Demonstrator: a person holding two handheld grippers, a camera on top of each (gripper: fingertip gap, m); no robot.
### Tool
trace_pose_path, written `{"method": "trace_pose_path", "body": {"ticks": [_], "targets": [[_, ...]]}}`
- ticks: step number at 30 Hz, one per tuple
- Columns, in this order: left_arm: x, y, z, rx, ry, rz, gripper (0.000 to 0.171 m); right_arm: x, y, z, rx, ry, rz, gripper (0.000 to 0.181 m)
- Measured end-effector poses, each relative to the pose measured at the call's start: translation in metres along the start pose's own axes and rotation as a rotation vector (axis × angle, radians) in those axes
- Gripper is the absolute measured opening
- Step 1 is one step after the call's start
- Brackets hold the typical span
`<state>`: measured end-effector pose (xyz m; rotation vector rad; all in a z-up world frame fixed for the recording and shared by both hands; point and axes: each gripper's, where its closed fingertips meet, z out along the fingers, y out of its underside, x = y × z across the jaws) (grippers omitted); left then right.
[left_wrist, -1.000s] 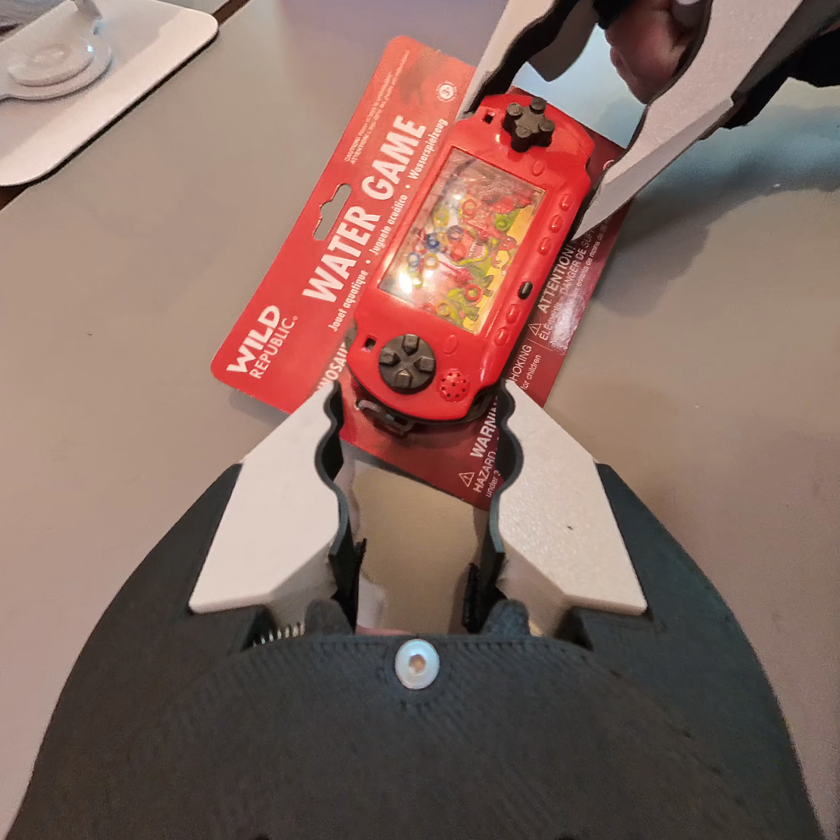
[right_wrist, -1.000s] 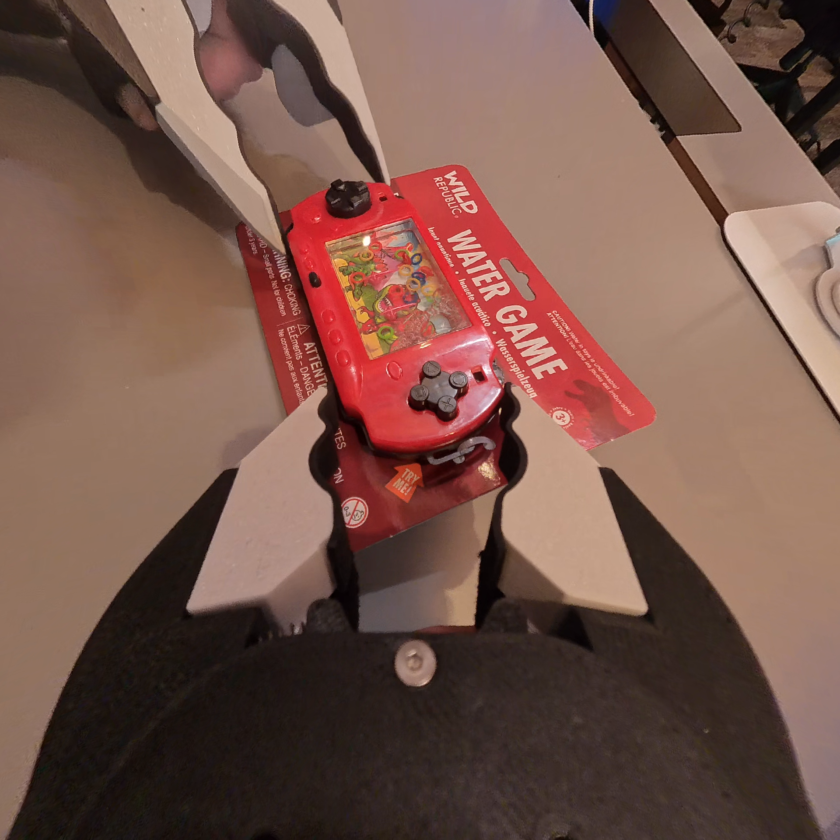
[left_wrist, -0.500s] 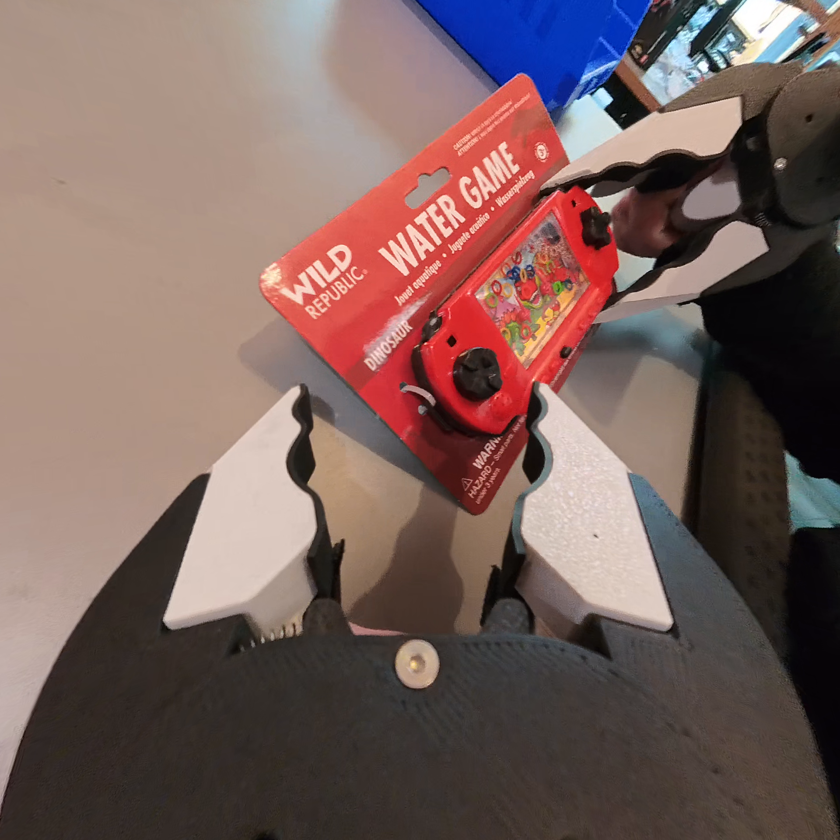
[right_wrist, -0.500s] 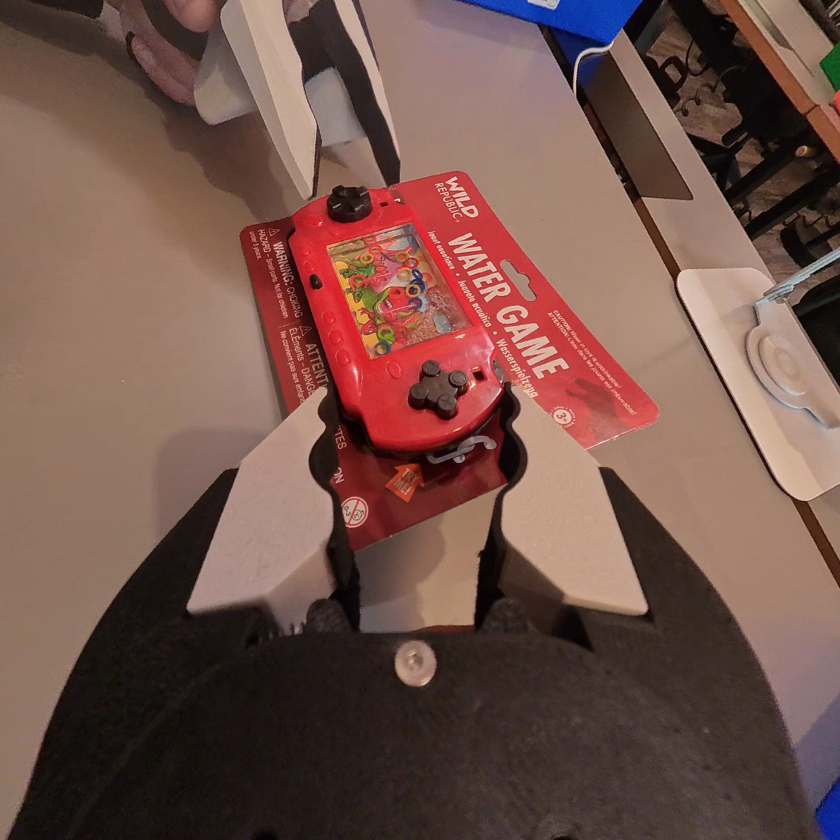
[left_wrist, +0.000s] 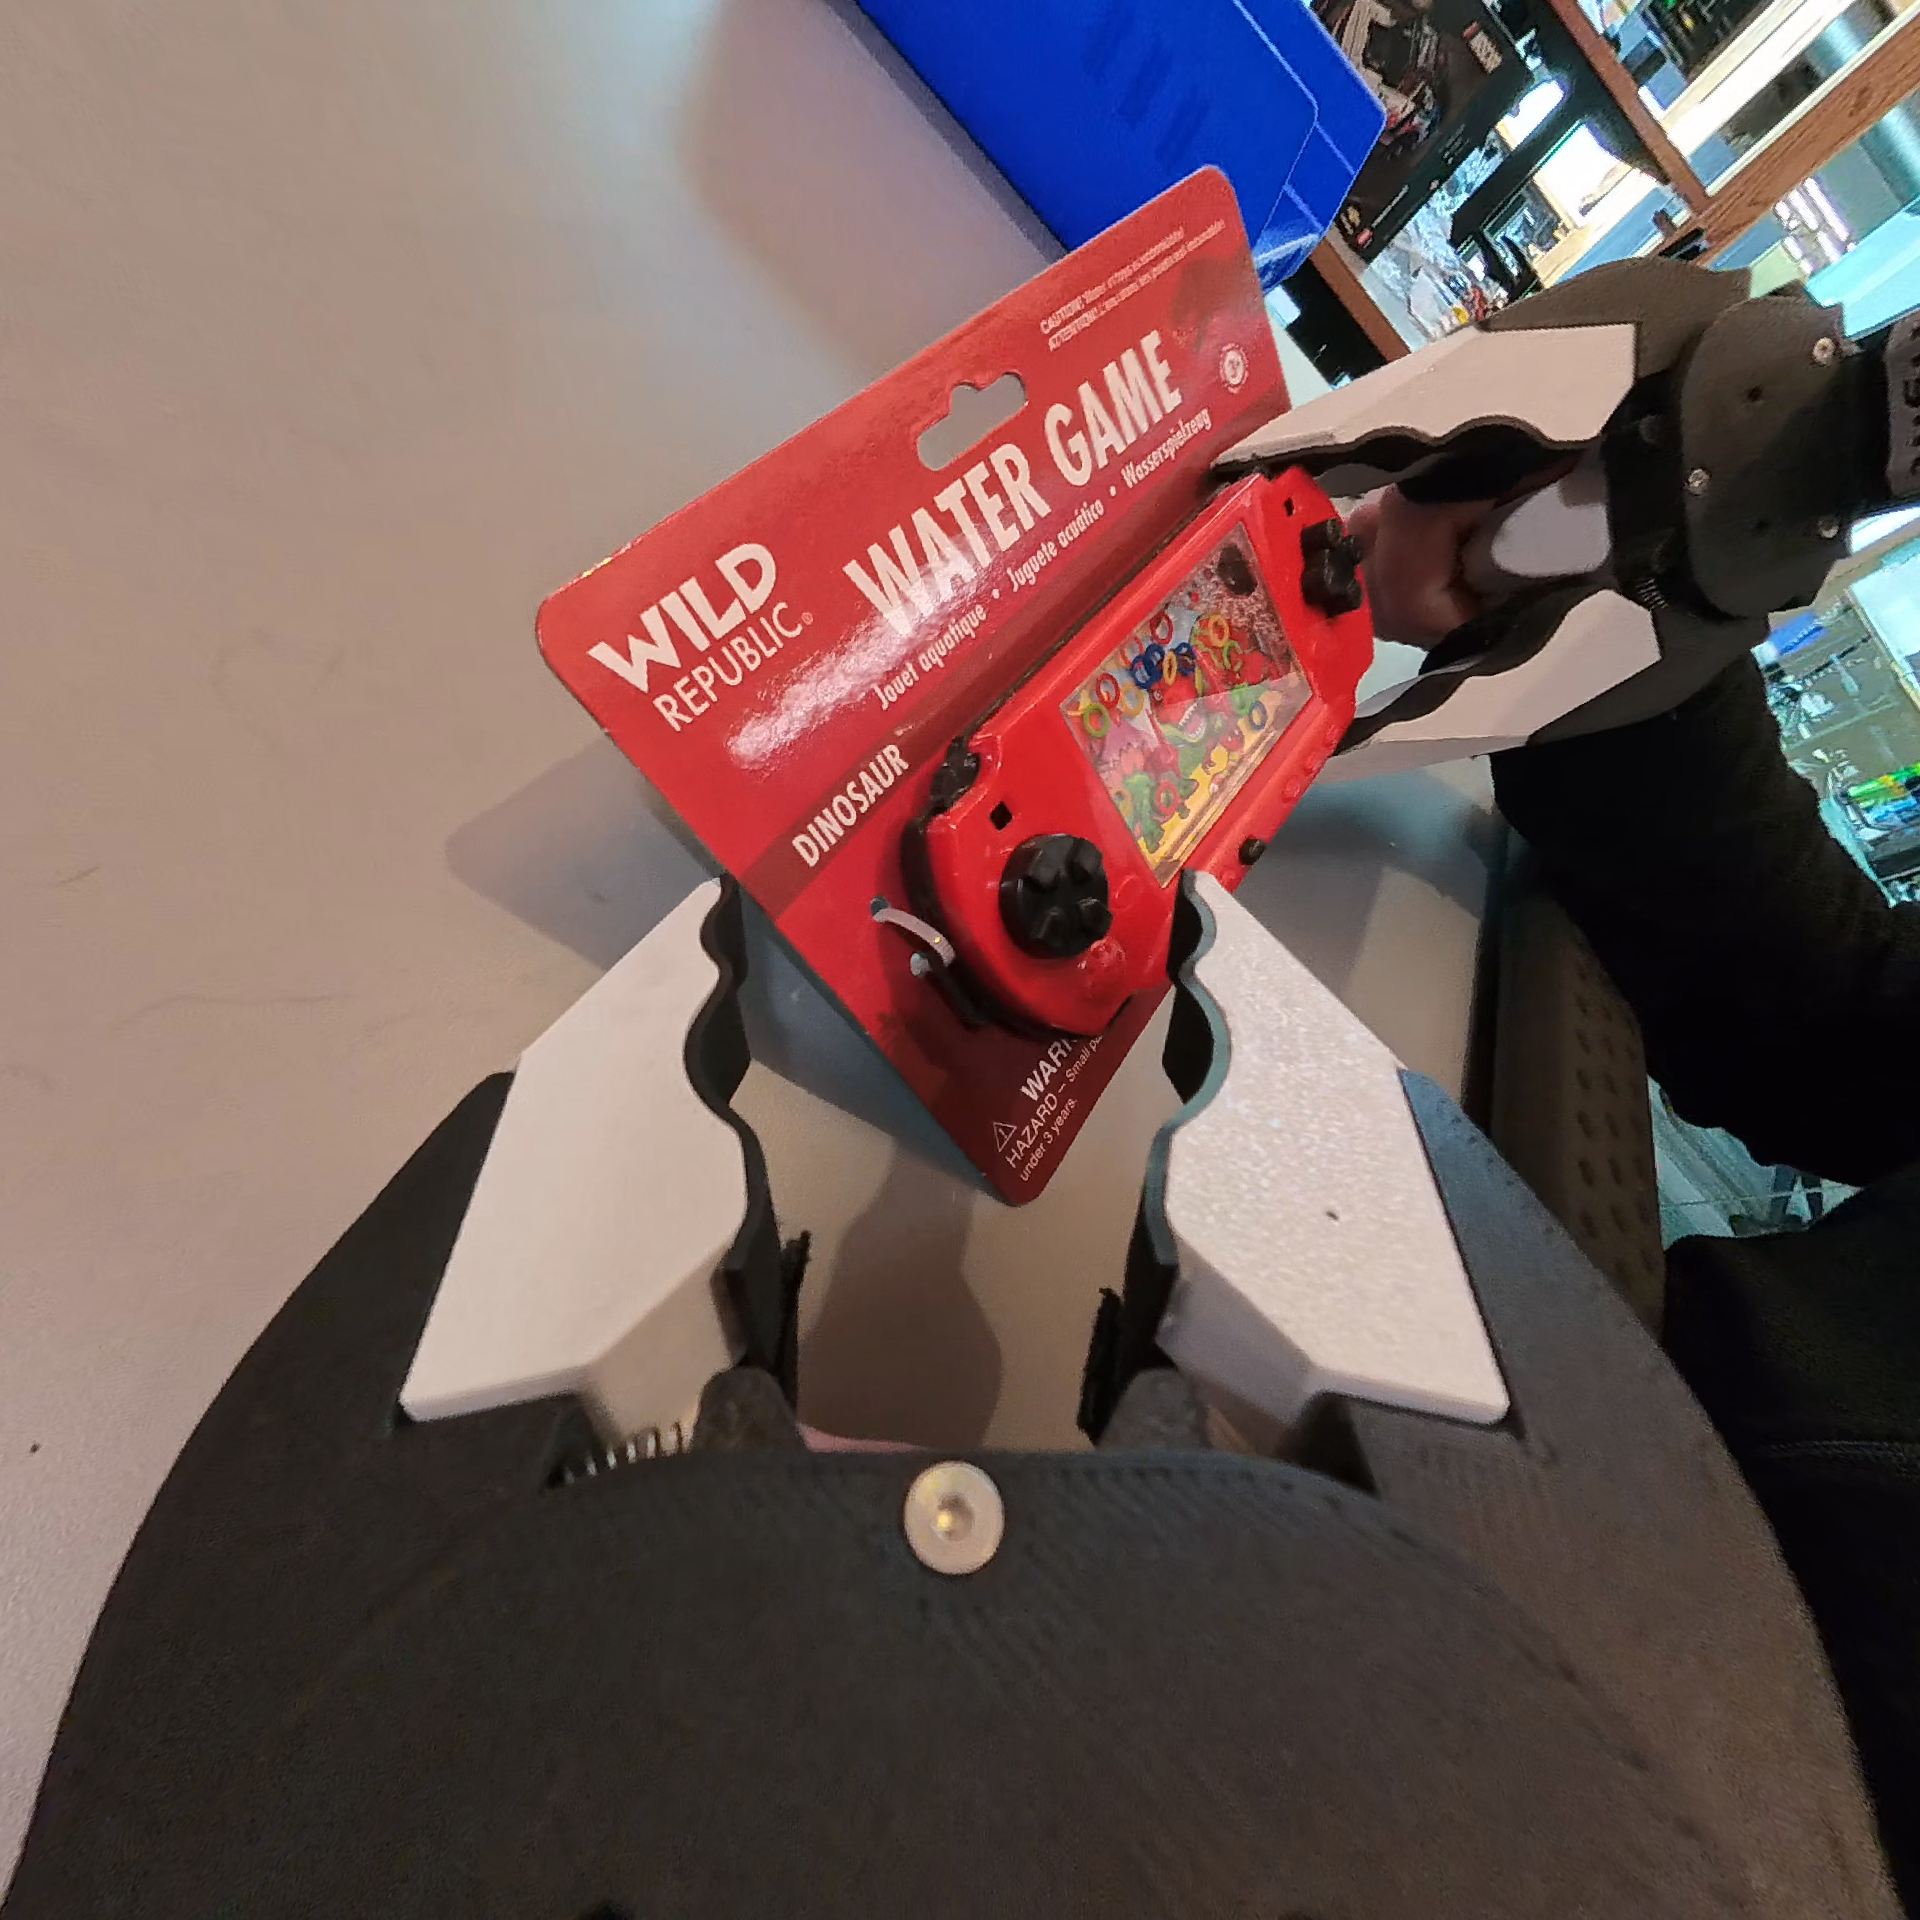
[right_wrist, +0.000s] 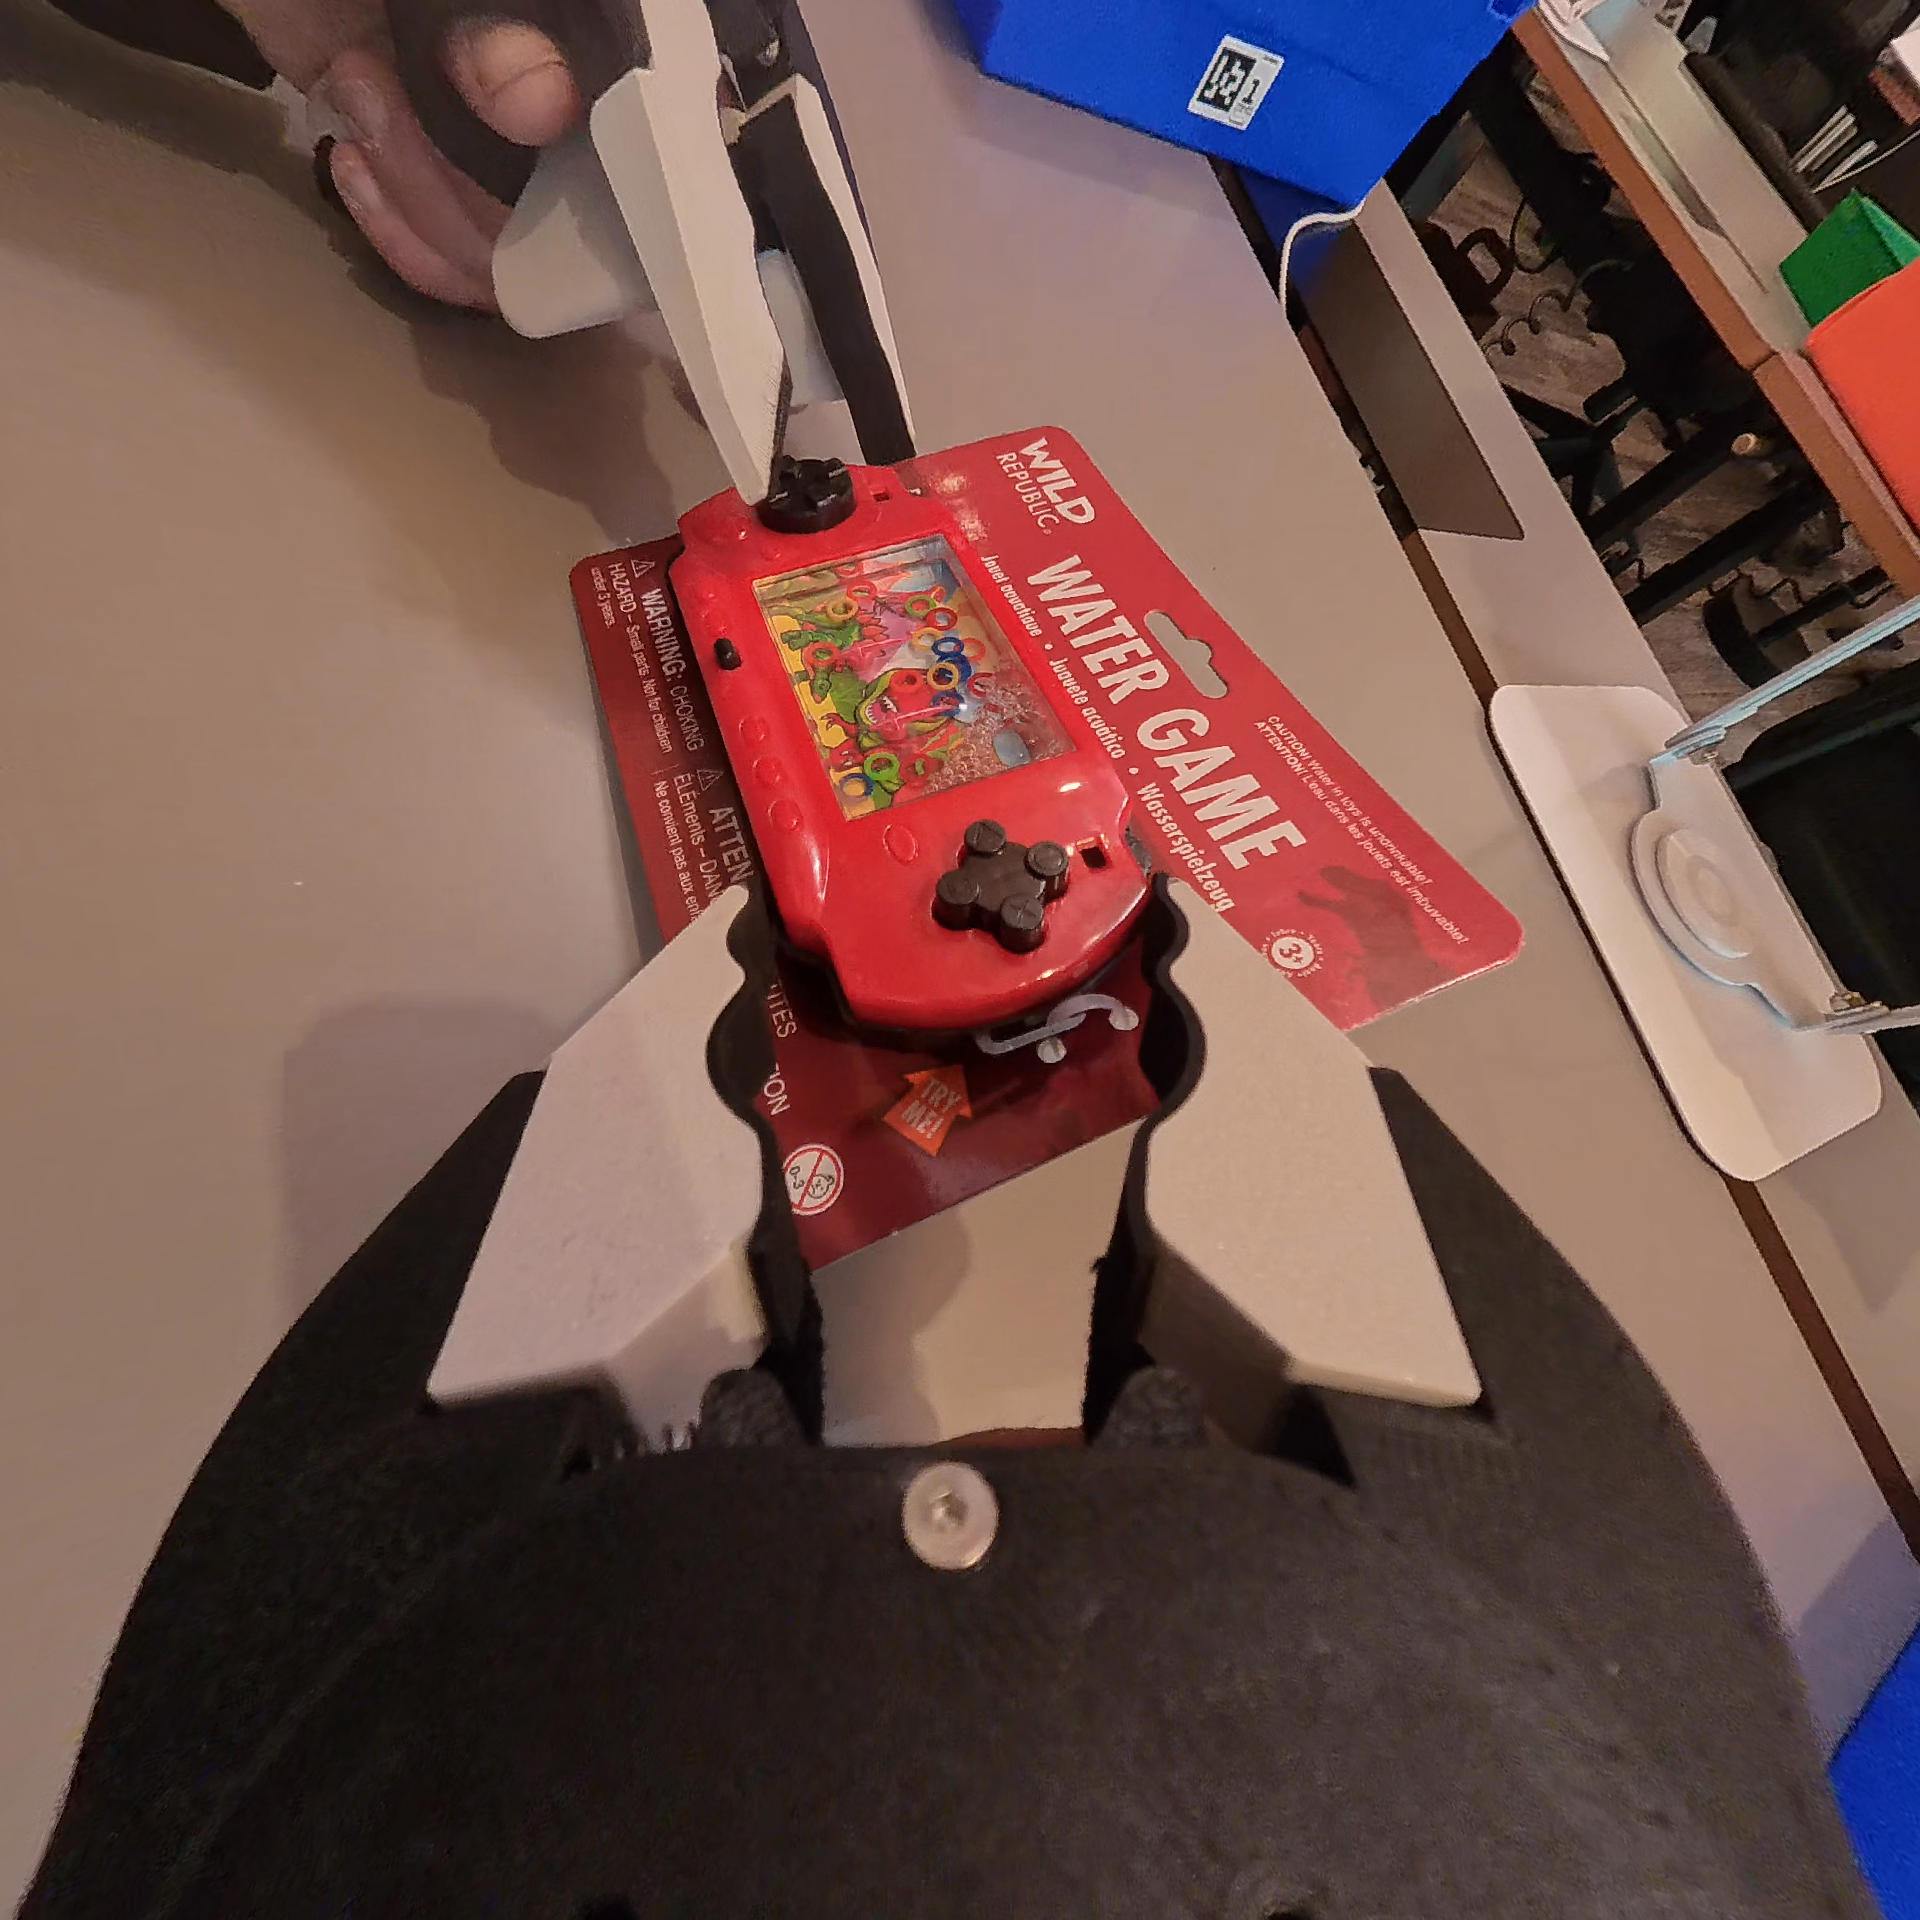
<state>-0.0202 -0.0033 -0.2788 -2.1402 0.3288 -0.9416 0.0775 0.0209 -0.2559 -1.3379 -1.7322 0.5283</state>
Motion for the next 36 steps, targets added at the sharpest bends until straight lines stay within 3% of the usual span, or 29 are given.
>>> {"method": "trace_pose_path", "body": {"ticks": [21,29,33,36], "targets": [[0.010,-0.012,0.001,0.075,0.113,-0.100,0.076,0.000,-0.019,-0.015,0.069,0.015,-0.020,0.069],[0.041,-0.026,-0.006,0.154,0.320,-0.161,0.066,0.000,-0.030,-0.024,0.139,0.009,-0.017,0.069],[0.052,-0.028,-0.007,0.164,0.383,-0.171,0.045,0.000,-0.034,-0.026,0.164,0.009,-0.018,0.069],[0.057,-0.030,-0.009,0.183,0.417,-0.177,0.040,0.001,-0.035,-0.027,0.176,0.010,-0.017,0.069]]}}
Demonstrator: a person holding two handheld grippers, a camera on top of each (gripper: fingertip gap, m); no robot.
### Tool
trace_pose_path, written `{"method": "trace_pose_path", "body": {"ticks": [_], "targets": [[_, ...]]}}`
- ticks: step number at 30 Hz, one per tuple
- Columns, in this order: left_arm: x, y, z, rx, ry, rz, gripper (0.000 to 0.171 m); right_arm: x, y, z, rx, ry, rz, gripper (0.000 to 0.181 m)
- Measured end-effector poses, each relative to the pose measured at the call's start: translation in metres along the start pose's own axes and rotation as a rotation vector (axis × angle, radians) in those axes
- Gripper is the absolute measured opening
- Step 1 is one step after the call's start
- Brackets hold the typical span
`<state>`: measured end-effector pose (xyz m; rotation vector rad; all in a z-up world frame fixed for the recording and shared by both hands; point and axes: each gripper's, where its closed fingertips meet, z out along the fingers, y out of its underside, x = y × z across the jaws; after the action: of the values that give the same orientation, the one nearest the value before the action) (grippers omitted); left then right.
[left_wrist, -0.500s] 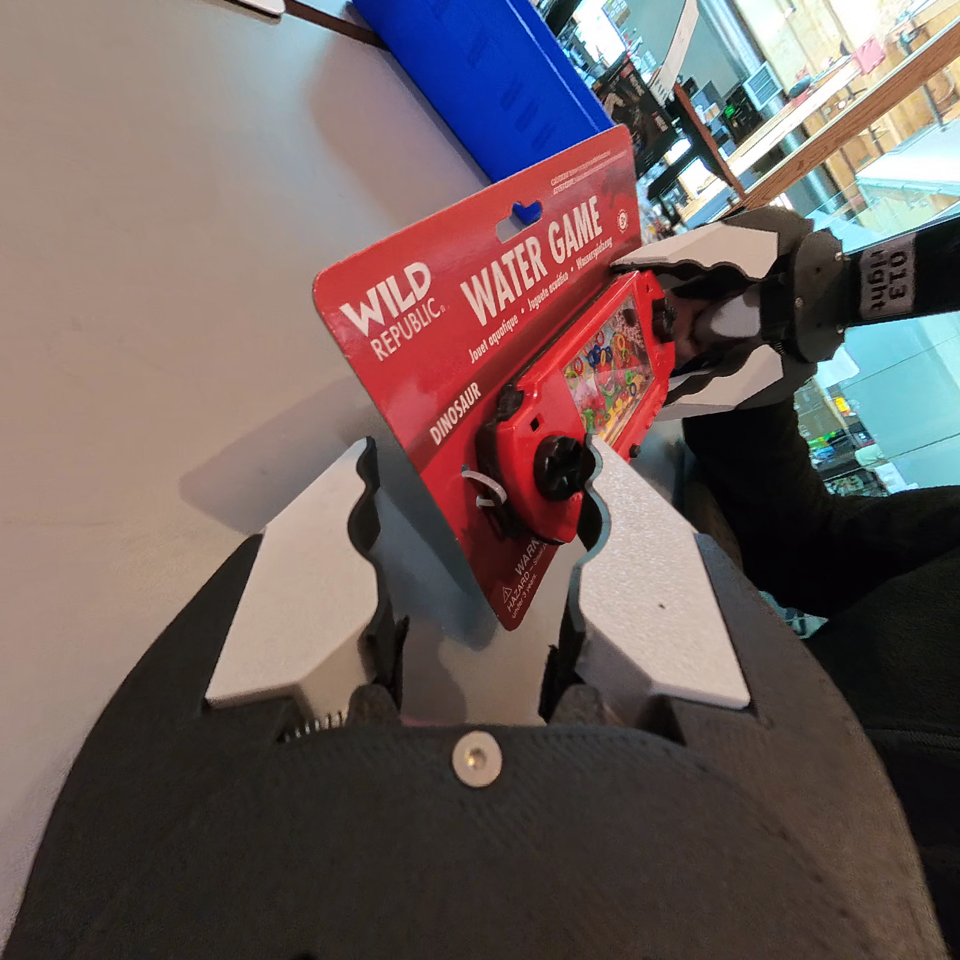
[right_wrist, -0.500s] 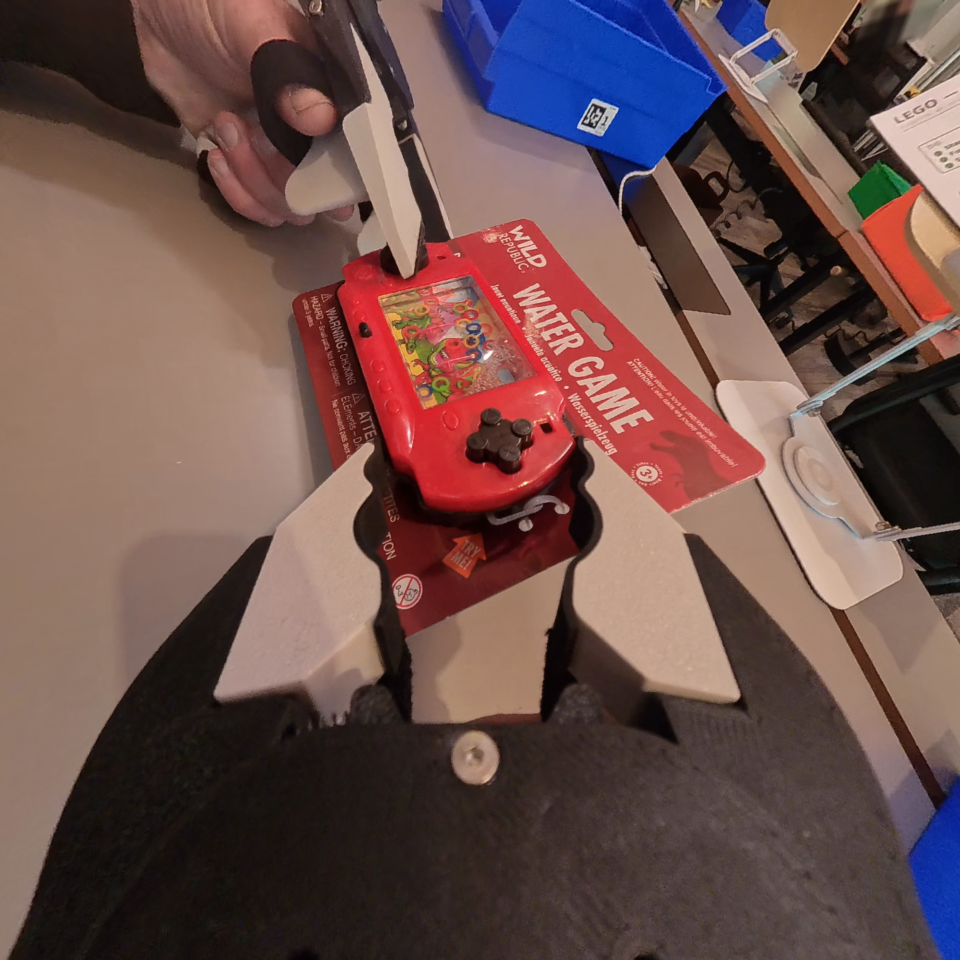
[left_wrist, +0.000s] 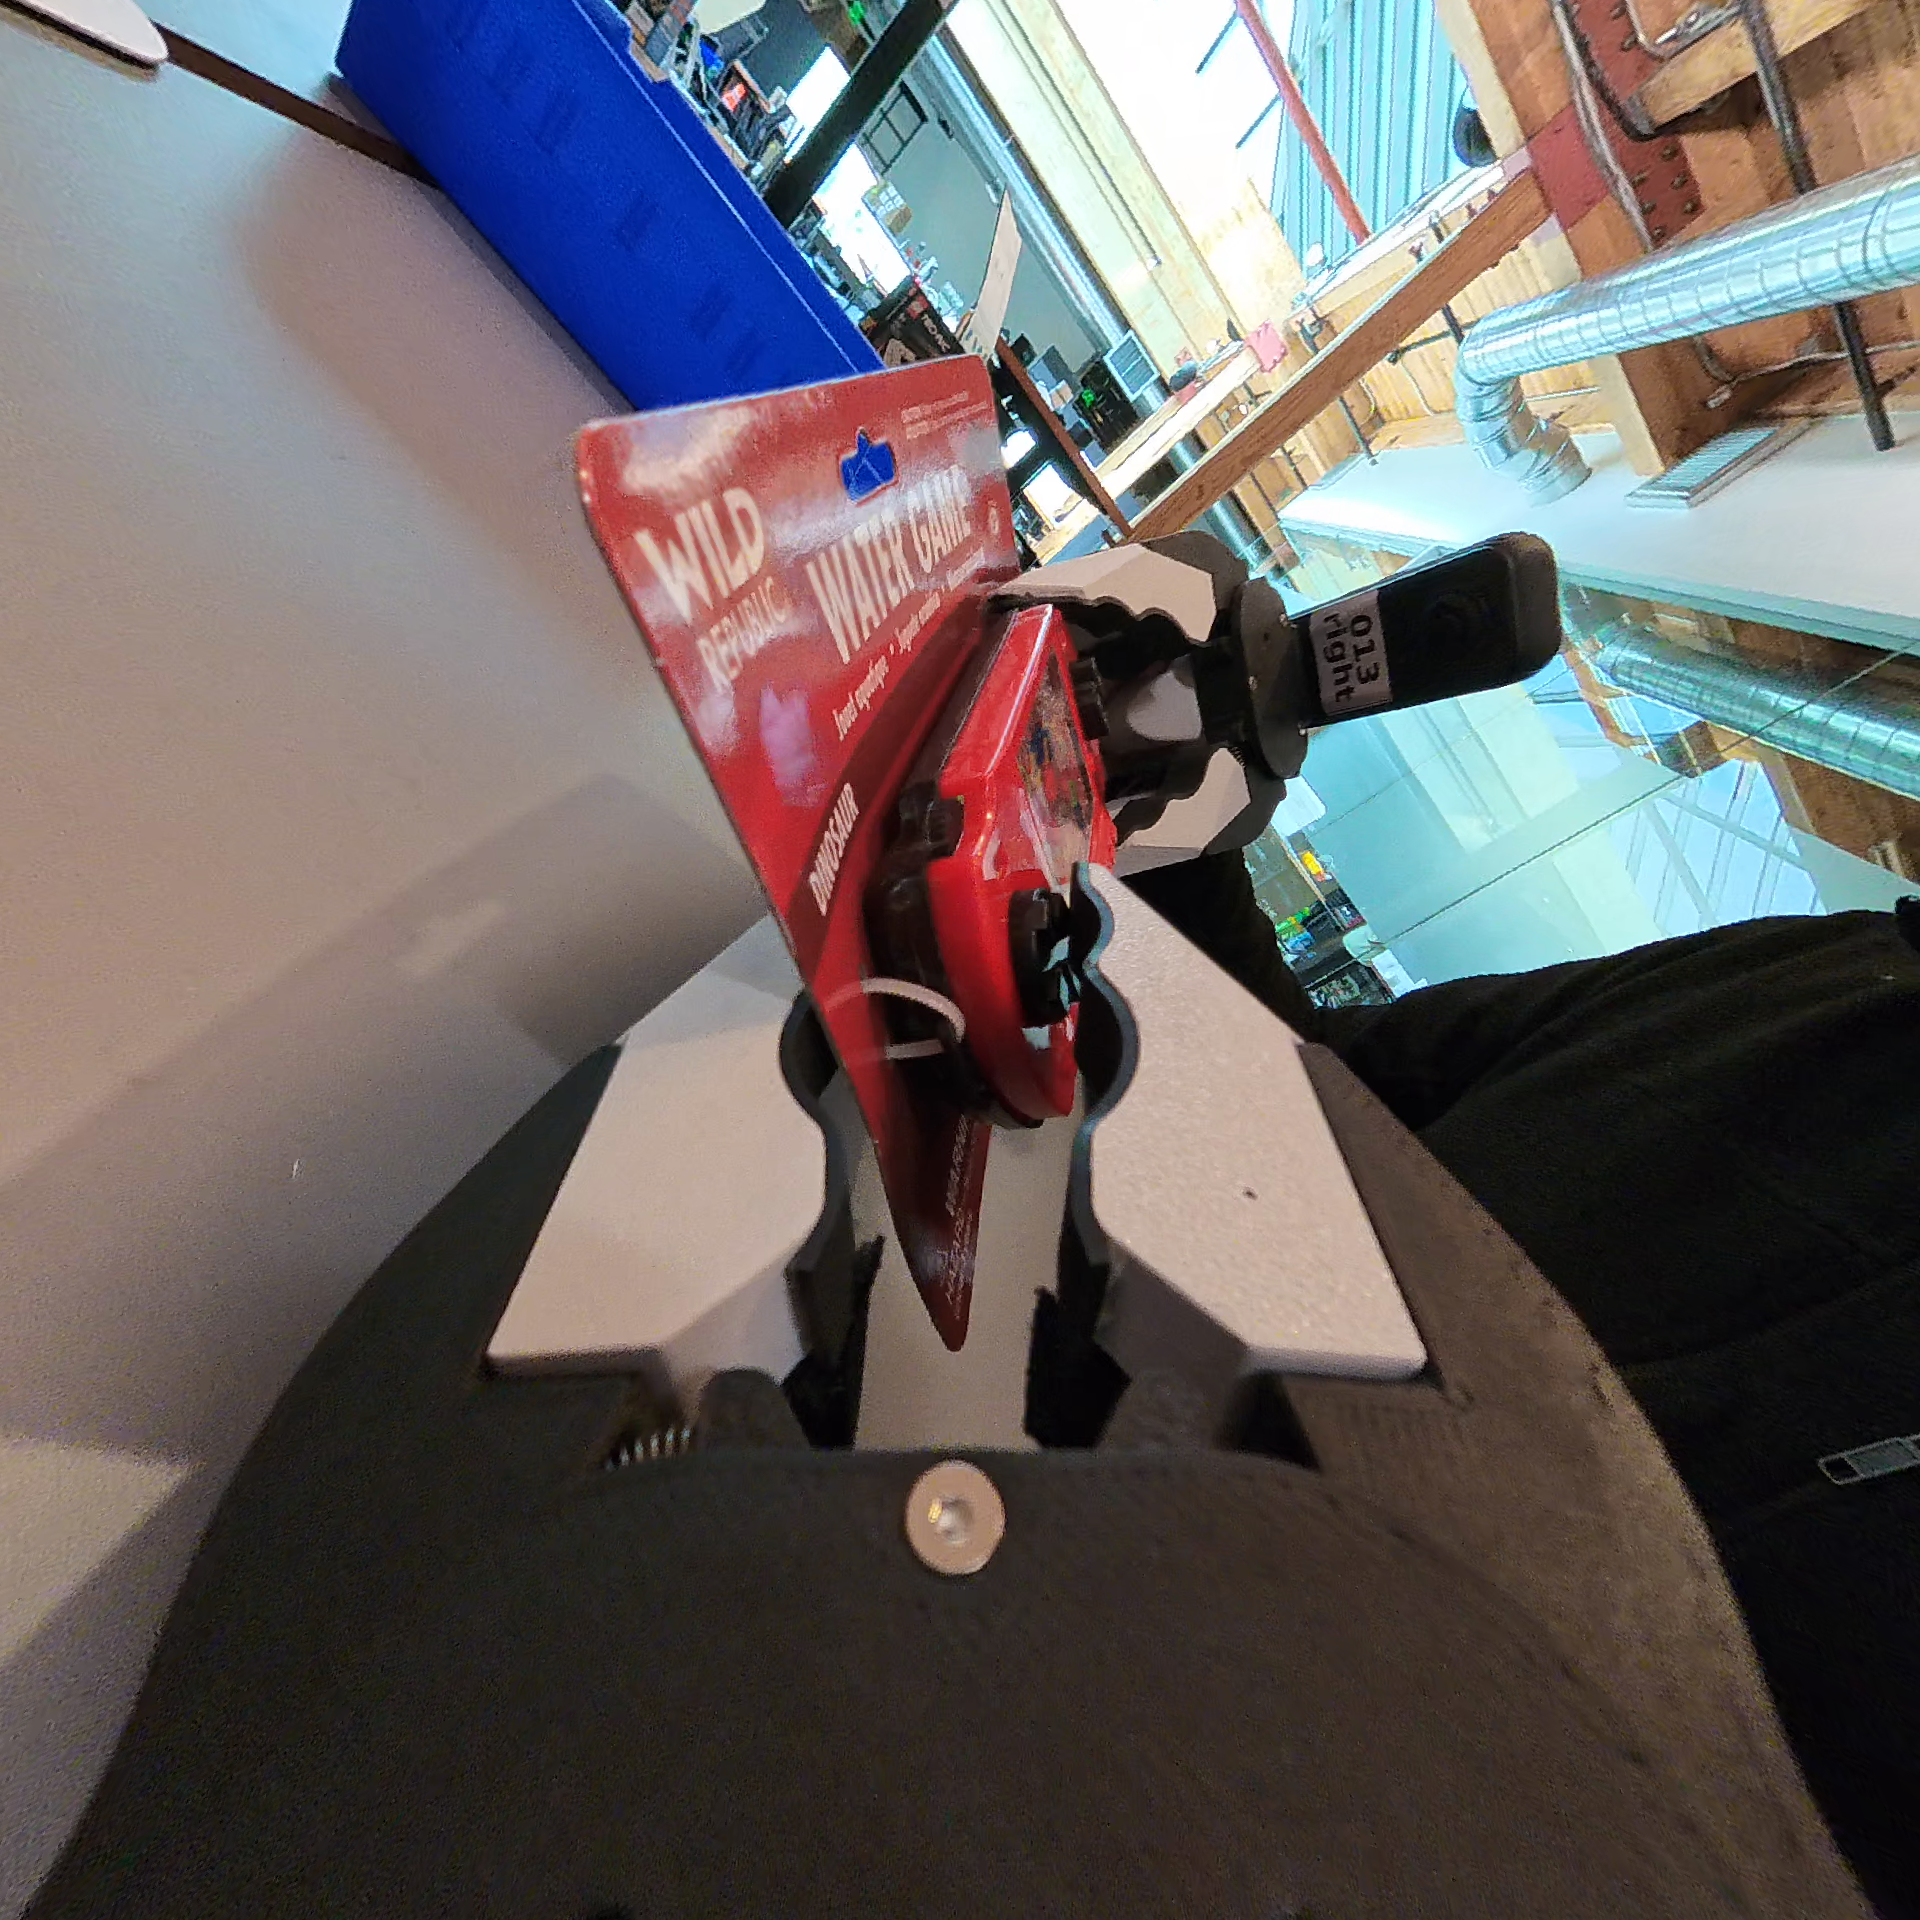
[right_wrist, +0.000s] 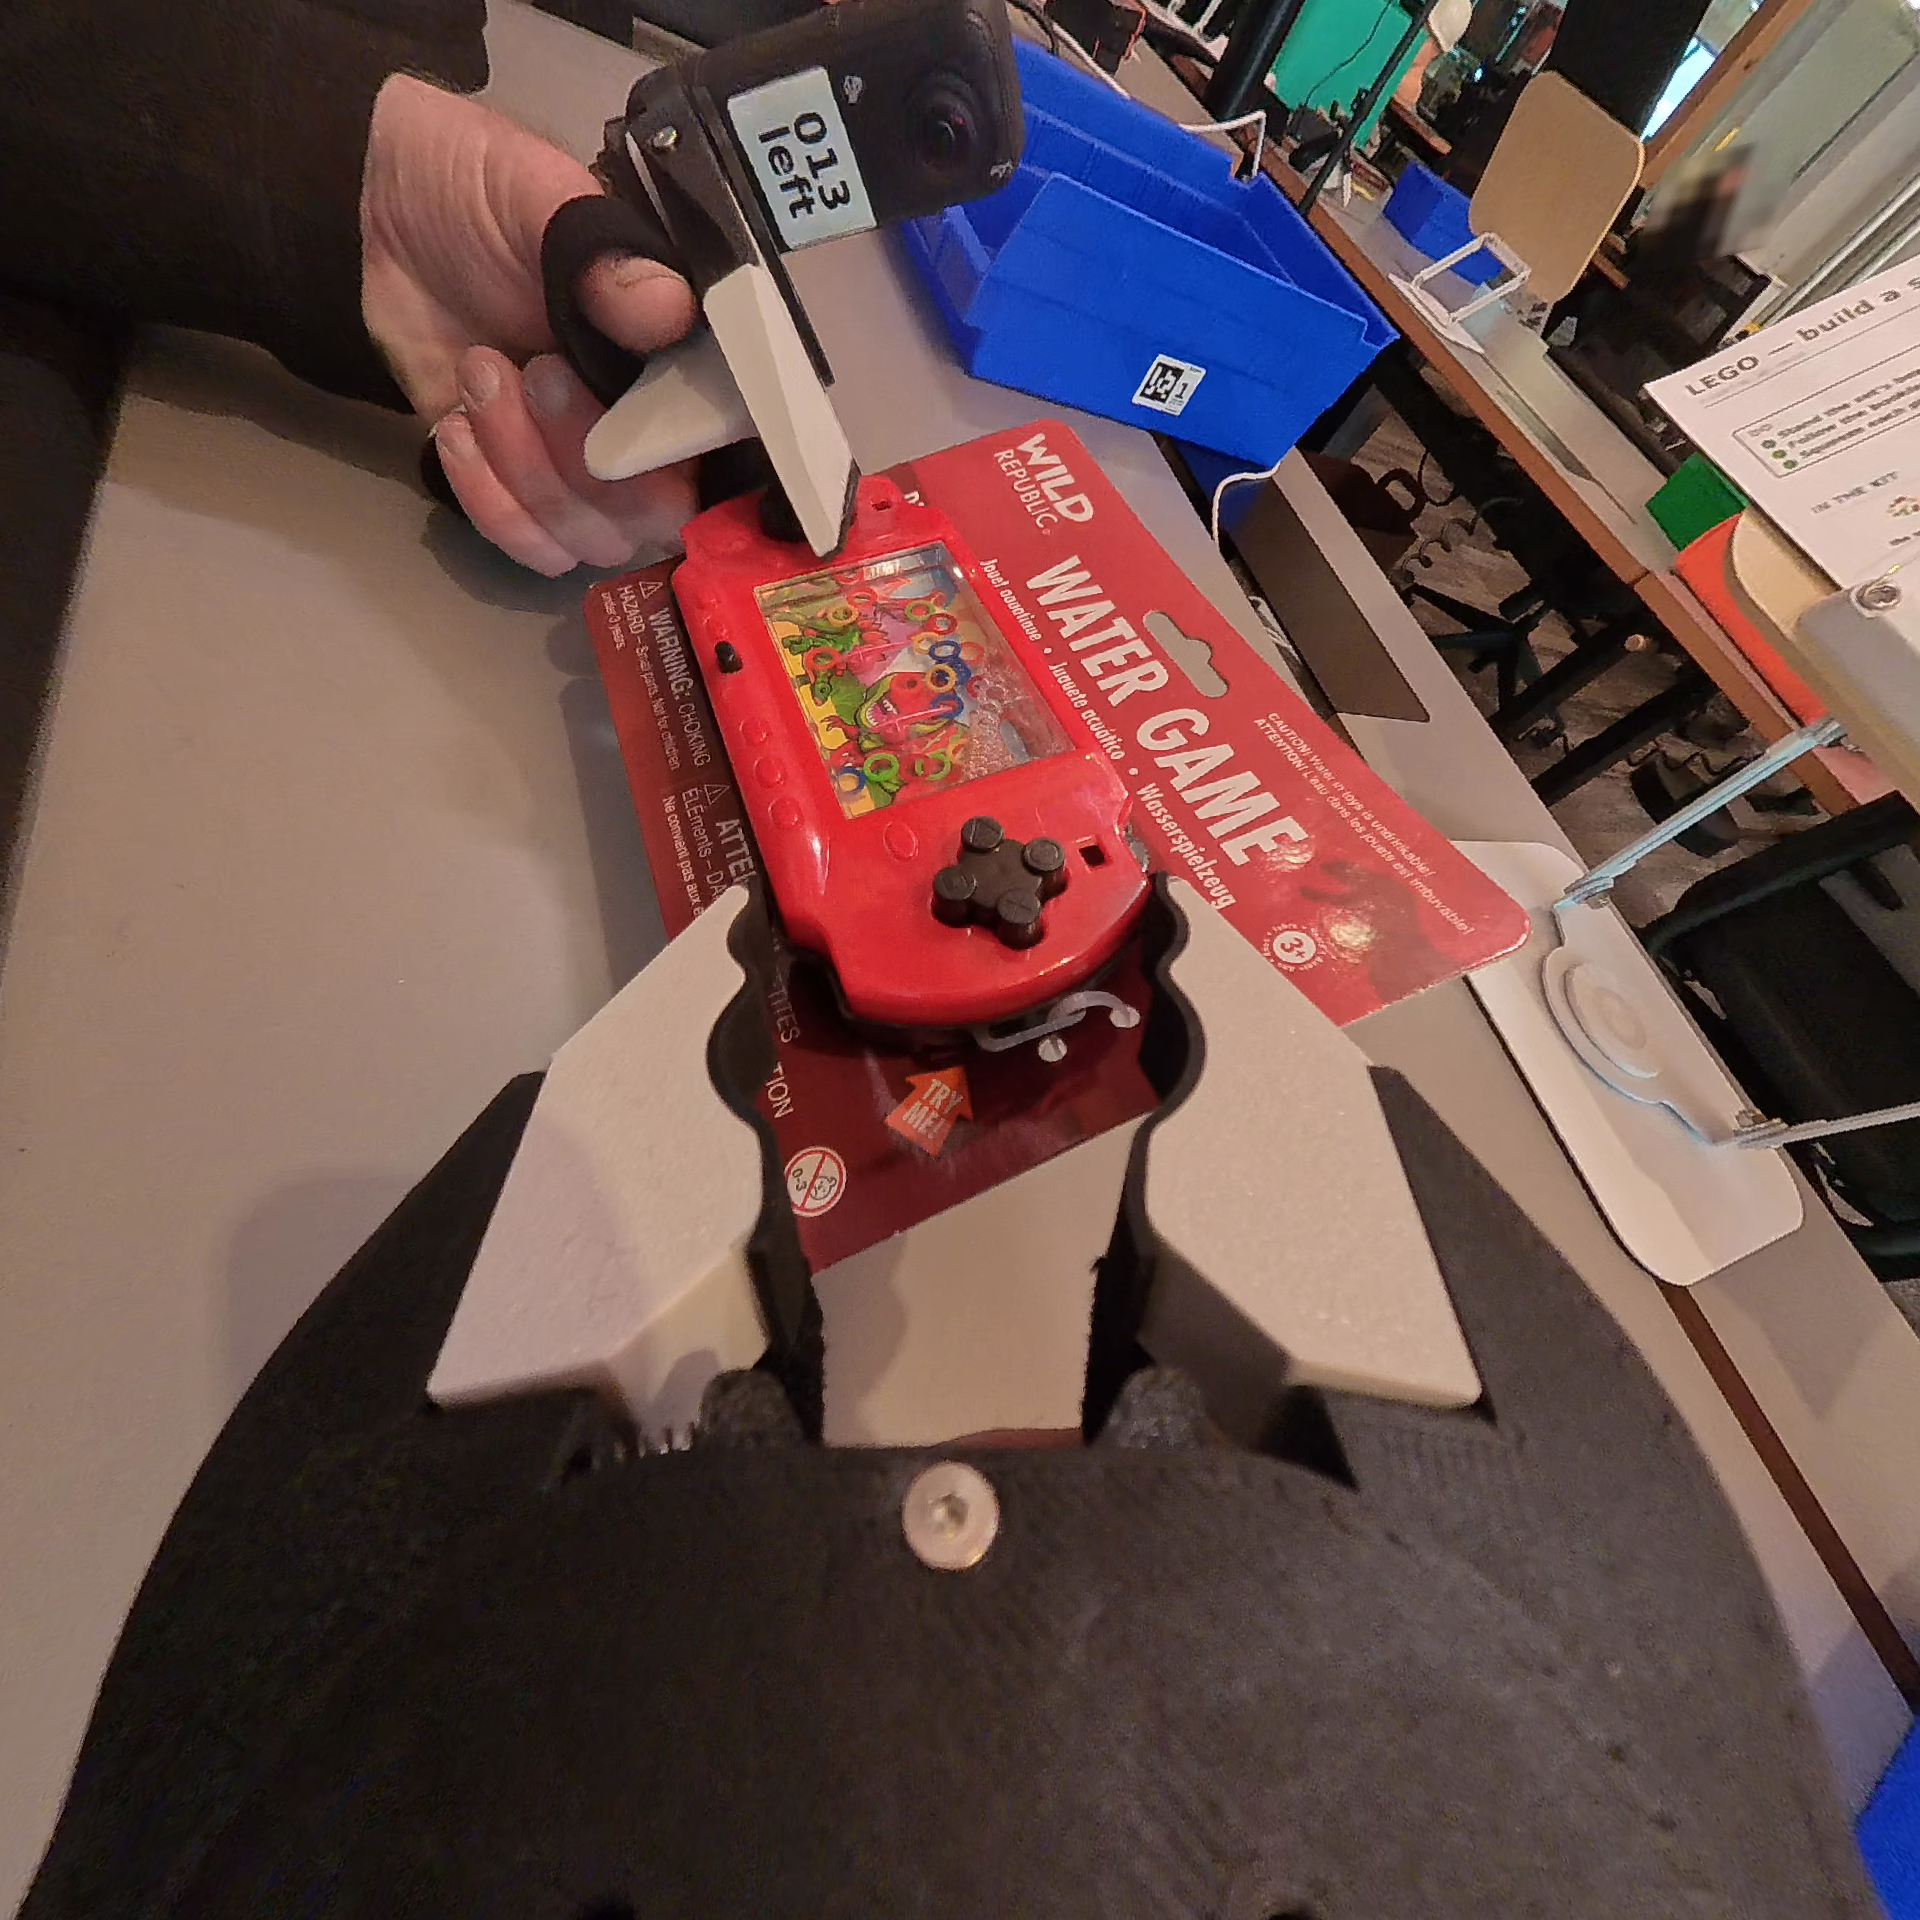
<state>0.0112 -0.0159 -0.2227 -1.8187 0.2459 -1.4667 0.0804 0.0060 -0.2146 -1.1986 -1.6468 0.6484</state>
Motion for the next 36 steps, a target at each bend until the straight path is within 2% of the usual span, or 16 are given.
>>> {"method": "trace_pose_path", "body": {"ticks": [11,19,23,26,30,33,36], "targets": [[0.009,-0.015,0.001,0.119,0.035,0.010,0.031,0.004,0.006,0.002,0.026,-0.010,0.063,0.068],[0.014,-0.029,-0.003,0.228,0.070,-0.002,0.028,0.017,-0.002,-0.007,0.106,0.008,0.154,0.063],[0.014,-0.035,-0.008,0.264,0.066,0.009,0.028,0.041,-0.012,-0.024,0.227,0.043,0.320,0.063],[0.016,-0.040,-0.011,0.294,0.062,0.035,0.028,0.061,-0.008,-0.033,0.294,0.045,0.535,0.068],[0.022,-0.043,-0.012,0.311,0.076,0.070,0.028,0.055,0.006,-0.022,0.297,-0.123,0.817,0.079],[0.025,-0.042,-0.011,0.306,0.088,0.088,0.028,0.045,-0.003,-0.017,0.356,-0.241,0.909,0.076],[0.029,-0.041,-0.009,0.299,0.094,0.108,0.028,0.041,-0.009,-0.014,0.399,-0.301,0.959,0.064]]}}
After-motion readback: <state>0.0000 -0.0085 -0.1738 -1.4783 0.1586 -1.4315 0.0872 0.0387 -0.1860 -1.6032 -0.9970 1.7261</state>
